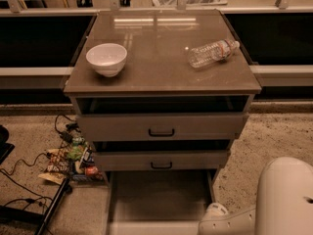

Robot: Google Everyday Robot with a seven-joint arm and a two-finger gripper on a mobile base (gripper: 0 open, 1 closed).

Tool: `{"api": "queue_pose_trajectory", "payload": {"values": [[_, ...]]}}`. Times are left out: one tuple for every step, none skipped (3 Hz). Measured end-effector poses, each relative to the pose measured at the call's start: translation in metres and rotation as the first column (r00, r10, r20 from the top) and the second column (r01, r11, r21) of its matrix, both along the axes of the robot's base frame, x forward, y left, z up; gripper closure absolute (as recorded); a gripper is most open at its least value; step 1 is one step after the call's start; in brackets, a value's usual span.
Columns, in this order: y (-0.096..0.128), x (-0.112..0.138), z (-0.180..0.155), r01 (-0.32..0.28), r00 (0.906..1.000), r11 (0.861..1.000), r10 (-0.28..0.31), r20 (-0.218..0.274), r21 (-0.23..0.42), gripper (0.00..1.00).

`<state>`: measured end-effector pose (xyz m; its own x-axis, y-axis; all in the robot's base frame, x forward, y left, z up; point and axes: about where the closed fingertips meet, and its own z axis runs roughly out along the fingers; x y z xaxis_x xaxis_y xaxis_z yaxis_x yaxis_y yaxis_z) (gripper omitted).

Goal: Open bottom drawer

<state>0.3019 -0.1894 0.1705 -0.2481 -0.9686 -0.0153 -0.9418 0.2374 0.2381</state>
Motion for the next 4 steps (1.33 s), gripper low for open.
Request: {"api": "queue_pose_trajectory", "payload": {"values": [[0.0, -0.002, -0.001, 0.0, 1.0, 1.0, 0.0, -0.004, 0.001, 0.06], [0.0, -0.003, -0.001, 0.0, 1.0, 1.0, 0.0, -0.005, 0.001, 0.0], [-0.007, -0.003, 0.041, -0.001, 0.9997, 1.0, 0.001, 0.024, 0.005, 0.0], [-0.021, -0.02, 0.105, -0.001, 0.9983, 0.999, -0.002, 0.059, 0.048, 0.0]]}}
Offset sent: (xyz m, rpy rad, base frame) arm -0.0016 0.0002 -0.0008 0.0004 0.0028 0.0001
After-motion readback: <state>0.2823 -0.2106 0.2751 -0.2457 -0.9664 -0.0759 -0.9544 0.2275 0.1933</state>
